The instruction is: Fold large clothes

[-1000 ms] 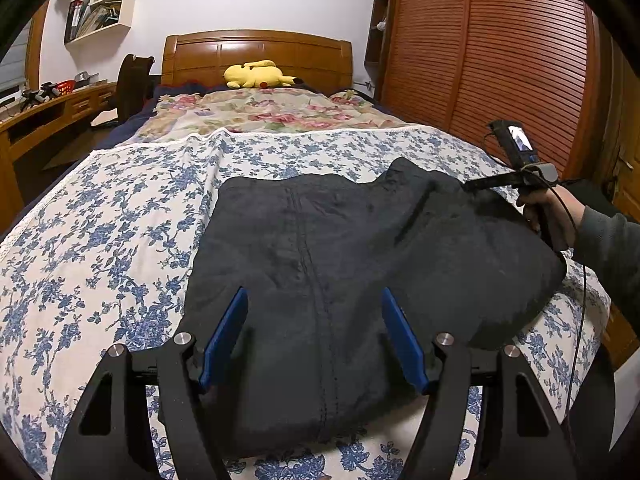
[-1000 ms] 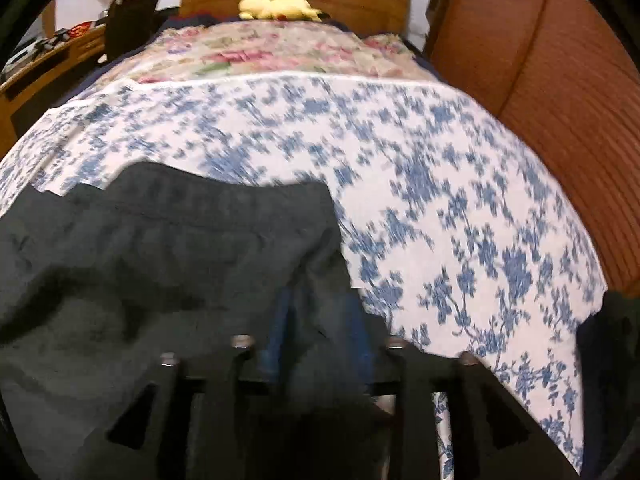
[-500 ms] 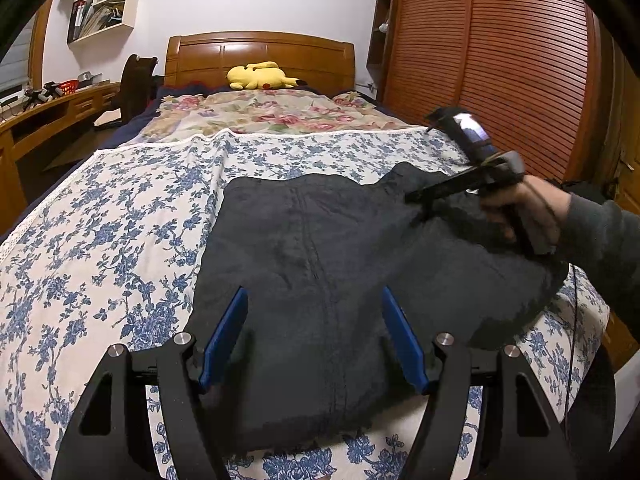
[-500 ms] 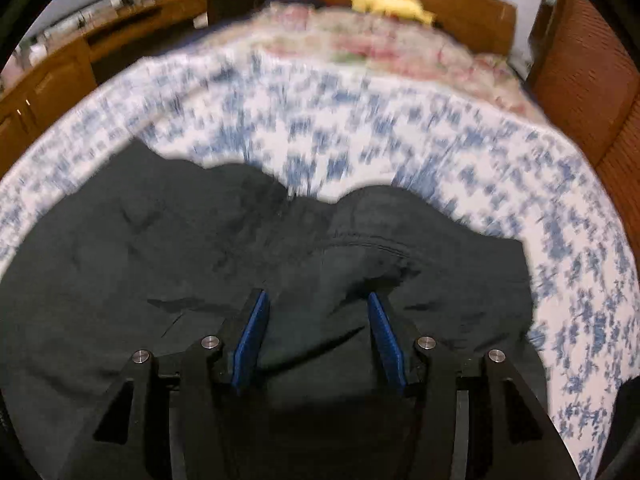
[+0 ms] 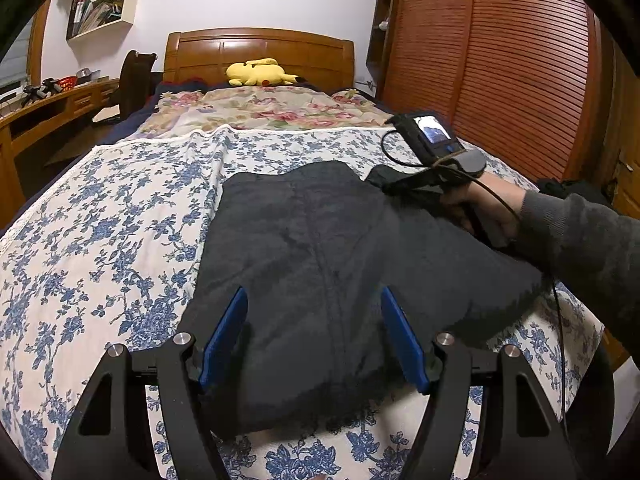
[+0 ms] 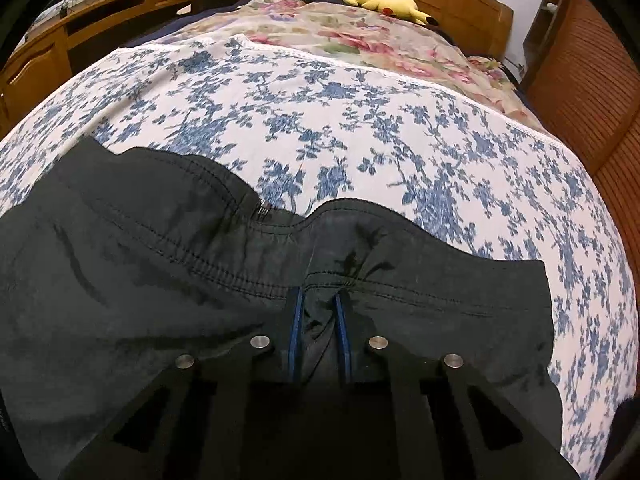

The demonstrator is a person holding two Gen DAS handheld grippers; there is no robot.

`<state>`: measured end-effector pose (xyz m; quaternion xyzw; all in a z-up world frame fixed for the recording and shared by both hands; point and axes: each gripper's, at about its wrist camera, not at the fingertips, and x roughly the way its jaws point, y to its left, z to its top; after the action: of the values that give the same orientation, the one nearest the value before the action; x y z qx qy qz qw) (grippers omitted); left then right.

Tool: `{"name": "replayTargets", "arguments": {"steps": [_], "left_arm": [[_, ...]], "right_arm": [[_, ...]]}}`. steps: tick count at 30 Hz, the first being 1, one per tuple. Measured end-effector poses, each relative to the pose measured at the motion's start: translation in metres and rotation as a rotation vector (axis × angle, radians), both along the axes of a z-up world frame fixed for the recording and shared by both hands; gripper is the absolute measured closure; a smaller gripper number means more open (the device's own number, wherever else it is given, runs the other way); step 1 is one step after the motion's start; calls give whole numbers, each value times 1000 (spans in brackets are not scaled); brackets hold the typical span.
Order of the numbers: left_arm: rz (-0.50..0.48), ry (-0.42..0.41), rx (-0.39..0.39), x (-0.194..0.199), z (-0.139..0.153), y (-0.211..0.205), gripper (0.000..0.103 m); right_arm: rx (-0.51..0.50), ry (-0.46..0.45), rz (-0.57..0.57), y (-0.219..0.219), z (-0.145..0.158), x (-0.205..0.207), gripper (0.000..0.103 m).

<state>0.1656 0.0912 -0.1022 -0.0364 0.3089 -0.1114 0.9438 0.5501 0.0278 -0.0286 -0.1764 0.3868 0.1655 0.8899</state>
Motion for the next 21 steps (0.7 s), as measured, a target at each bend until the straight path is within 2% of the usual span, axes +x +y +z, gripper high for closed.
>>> {"name": "replayTargets", "arguments": {"steps": [4,7,9,11,16,21], "left_arm": [[-6,-1,4,0,1,-4,32],[-10,-5,5,0,2,-7,32],[-15,-9,5,0,3,-10,32],[-24,-12,5,0,4,-14,31],[-55,-14,6,-1,7,-27,31],[-92,-24,7,-6,10,-40,31]], "right_arm": [[17,10,-4,-2,2,2,86],[73,13,-6,-13,16,-6,69],[102,-11,-2,-25,28,-19,49],[114,-34,10,-42,38,-37,43],[101,15,-4,-93,37,-85,42],[78,17,-8,-135,30,-143,42]]}}
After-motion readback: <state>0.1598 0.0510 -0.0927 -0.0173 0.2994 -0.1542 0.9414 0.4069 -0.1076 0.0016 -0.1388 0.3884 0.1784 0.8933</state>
